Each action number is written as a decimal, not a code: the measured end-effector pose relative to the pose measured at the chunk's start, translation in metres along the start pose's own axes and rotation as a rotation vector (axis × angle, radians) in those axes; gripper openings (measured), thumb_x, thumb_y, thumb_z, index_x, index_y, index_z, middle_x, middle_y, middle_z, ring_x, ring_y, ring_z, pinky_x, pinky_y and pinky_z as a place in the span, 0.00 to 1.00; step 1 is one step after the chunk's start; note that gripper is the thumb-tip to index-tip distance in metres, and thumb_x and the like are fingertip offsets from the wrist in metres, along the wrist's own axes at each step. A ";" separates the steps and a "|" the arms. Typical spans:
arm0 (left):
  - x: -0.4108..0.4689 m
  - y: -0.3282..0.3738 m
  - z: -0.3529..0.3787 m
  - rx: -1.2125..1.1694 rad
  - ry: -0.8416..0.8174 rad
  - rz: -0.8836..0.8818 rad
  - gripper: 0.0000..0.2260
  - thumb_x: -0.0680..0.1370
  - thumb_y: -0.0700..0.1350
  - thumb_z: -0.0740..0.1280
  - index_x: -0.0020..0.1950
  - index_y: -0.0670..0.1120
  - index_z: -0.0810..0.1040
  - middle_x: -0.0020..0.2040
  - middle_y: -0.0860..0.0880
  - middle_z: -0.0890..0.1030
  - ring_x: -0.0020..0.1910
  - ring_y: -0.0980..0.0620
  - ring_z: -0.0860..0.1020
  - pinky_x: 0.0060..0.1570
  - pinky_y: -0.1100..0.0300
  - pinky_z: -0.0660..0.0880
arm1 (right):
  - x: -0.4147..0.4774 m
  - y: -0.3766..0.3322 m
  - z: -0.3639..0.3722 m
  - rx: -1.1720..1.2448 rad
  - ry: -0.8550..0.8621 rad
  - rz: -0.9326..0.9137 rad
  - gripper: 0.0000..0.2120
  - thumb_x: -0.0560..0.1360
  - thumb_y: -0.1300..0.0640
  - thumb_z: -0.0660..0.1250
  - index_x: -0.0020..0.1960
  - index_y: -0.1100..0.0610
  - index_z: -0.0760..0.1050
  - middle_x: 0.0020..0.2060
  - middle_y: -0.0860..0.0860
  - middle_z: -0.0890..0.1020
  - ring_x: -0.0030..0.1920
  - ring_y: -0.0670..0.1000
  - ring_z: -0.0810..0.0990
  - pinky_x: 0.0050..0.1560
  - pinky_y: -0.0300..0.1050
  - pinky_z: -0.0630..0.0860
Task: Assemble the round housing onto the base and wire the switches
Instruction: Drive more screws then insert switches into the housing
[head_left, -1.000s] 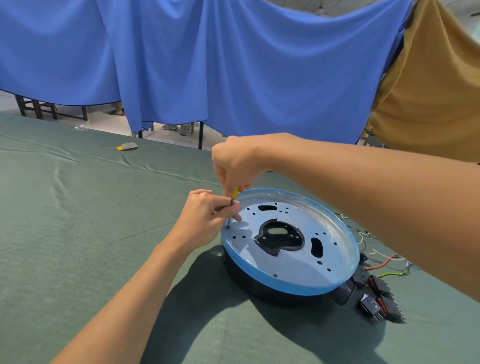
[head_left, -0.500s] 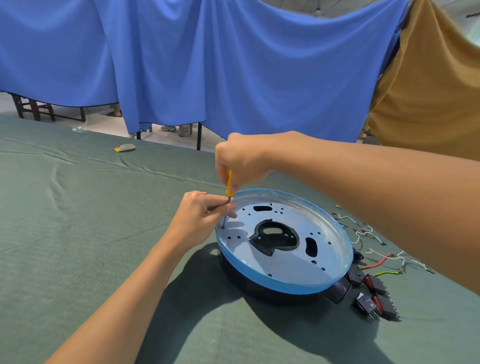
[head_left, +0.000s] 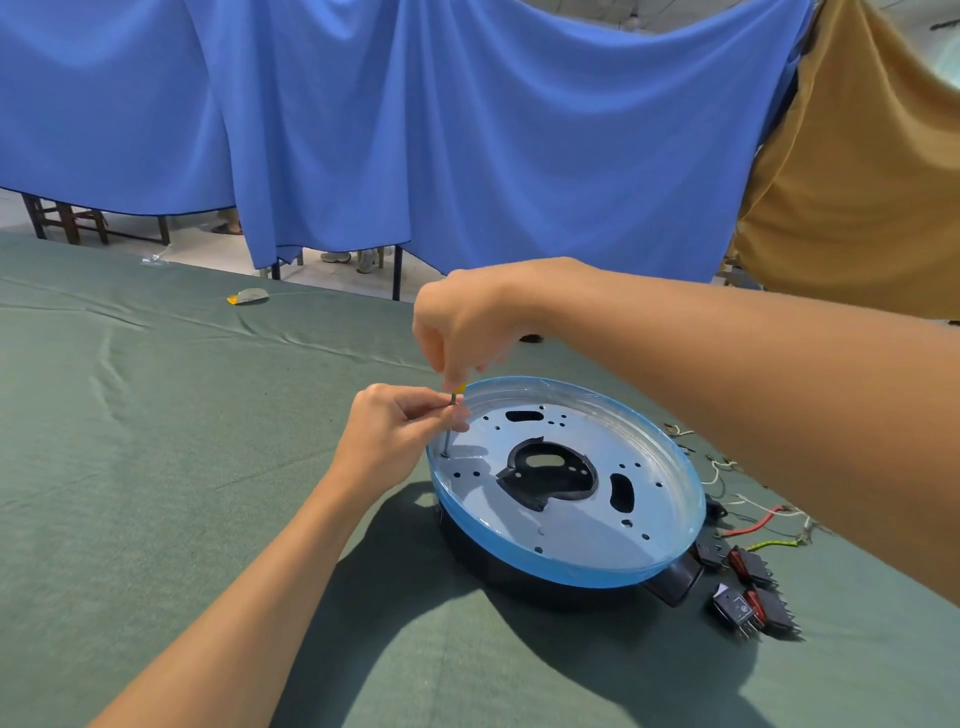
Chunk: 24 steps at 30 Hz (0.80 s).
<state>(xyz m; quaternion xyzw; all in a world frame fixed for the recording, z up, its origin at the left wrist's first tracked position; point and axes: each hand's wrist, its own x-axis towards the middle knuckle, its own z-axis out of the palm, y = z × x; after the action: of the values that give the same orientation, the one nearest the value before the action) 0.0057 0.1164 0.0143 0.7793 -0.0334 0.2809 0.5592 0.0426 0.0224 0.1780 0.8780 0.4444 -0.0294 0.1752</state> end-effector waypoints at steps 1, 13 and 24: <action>0.000 0.000 -0.001 0.022 -0.010 0.003 0.05 0.75 0.40 0.73 0.43 0.50 0.86 0.38 0.51 0.86 0.40 0.60 0.83 0.47 0.59 0.79 | 0.000 0.000 0.002 -0.002 0.026 -0.014 0.06 0.73 0.54 0.70 0.44 0.58 0.79 0.29 0.49 0.79 0.33 0.50 0.80 0.30 0.38 0.75; 0.000 -0.001 0.000 0.037 0.040 0.046 0.06 0.73 0.39 0.75 0.41 0.50 0.86 0.36 0.55 0.86 0.37 0.61 0.82 0.46 0.58 0.80 | 0.002 0.000 0.004 0.066 0.036 0.022 0.13 0.77 0.50 0.67 0.38 0.58 0.75 0.21 0.46 0.78 0.27 0.49 0.82 0.36 0.42 0.80; -0.001 0.003 0.002 0.022 -0.004 0.006 0.07 0.74 0.40 0.74 0.40 0.52 0.86 0.38 0.53 0.86 0.40 0.56 0.84 0.48 0.55 0.80 | 0.009 -0.005 0.016 0.000 0.143 0.070 0.13 0.77 0.58 0.61 0.34 0.57 0.70 0.25 0.51 0.76 0.32 0.52 0.81 0.25 0.35 0.67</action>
<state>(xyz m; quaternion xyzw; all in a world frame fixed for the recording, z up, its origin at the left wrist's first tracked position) 0.0050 0.1130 0.0155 0.7857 -0.0336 0.2814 0.5498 0.0461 0.0268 0.1594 0.8928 0.4251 0.0397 0.1439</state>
